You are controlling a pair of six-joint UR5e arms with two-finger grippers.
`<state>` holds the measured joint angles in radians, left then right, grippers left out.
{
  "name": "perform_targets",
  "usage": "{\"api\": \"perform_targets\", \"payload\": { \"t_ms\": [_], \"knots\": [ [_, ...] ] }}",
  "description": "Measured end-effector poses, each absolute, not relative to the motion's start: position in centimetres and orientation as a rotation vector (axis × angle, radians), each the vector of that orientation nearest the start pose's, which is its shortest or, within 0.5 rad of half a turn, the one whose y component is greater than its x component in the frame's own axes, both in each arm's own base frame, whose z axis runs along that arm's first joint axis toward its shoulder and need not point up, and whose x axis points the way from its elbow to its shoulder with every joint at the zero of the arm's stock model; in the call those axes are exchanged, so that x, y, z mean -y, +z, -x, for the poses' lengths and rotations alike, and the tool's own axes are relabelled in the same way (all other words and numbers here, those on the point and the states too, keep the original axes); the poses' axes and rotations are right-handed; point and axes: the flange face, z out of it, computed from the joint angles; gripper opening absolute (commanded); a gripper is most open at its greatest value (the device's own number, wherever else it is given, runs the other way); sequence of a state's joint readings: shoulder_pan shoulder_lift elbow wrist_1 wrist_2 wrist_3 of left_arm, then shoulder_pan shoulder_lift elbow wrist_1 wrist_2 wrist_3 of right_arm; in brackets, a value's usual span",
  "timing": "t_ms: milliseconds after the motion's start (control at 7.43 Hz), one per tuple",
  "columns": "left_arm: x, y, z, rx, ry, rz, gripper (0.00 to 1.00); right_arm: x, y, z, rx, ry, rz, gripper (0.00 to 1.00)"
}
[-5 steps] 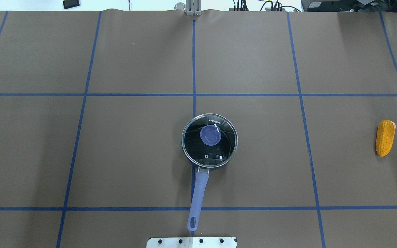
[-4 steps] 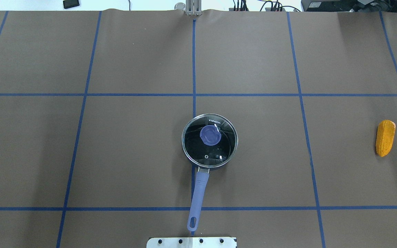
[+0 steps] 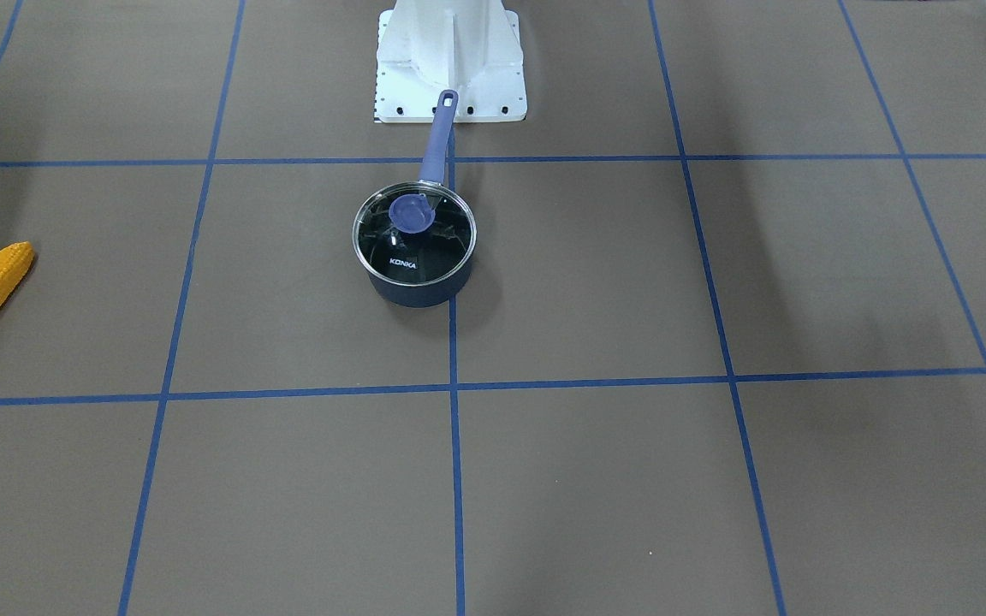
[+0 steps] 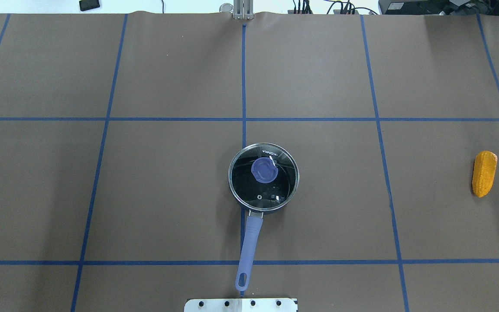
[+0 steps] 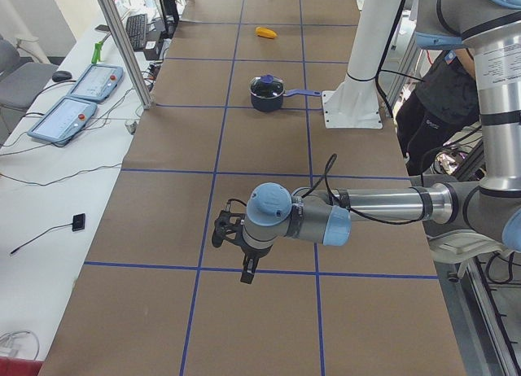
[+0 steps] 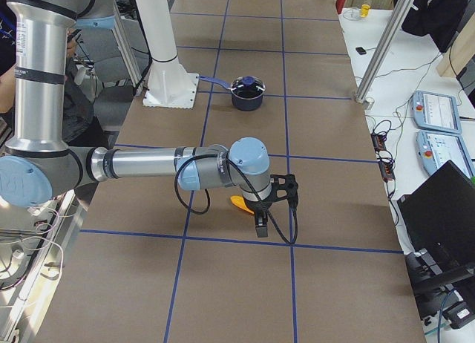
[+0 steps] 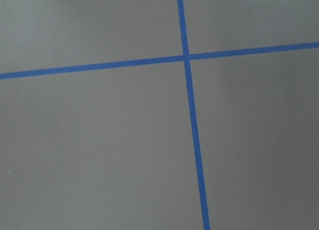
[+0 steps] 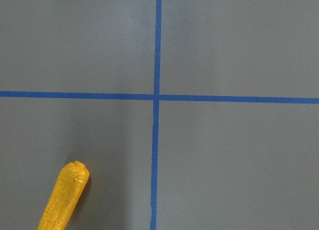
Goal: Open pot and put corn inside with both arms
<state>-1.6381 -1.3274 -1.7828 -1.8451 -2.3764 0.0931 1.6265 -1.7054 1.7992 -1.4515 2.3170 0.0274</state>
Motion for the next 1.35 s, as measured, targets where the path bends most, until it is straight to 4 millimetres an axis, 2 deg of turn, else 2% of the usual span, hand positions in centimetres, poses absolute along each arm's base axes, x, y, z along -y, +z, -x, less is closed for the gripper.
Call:
{"api": "perform_targets", "payload": {
  "t_ms": [269, 538, 673, 808, 1077, 1346],
  "knots": [
    [41.3, 59.9, 8.9, -0.755, 0.208, -0.482, 0.98, 44.8, 58.5, -8.8, 0.746, -0.022, -0.266, 1.0],
    [41.0, 58.4, 8.5, -0.793, 0.287, -0.617, 0.99, 45.4, 56.8, -8.0, 0.793, -0.039, -0.336, 1.0],
    [40.8, 57.7, 8.1, -0.827, 0.296, -0.673, 0.99, 45.8, 56.0, -6.7, 0.817, -0.028, -0.342, 1.0],
    [41.2, 55.9, 6.8, -0.902, 0.271, -0.68, 0.99, 46.2, 55.2, -5.1, 0.839, -0.009, -0.342, 1.0],
    [44.5, 50.3, 1.3, -1.038, 0.23, -0.613, 1.0, 46.5, 54.6, -3.5, 0.858, 0.009, -0.343, 1.0],
    [47.0, 45.7, -5.9, -1.066, 0.211, -0.554, 1.0, 46.6, 54.6, -3.3, 0.86, 0.012, -0.342, 1.0]
  ]
}}
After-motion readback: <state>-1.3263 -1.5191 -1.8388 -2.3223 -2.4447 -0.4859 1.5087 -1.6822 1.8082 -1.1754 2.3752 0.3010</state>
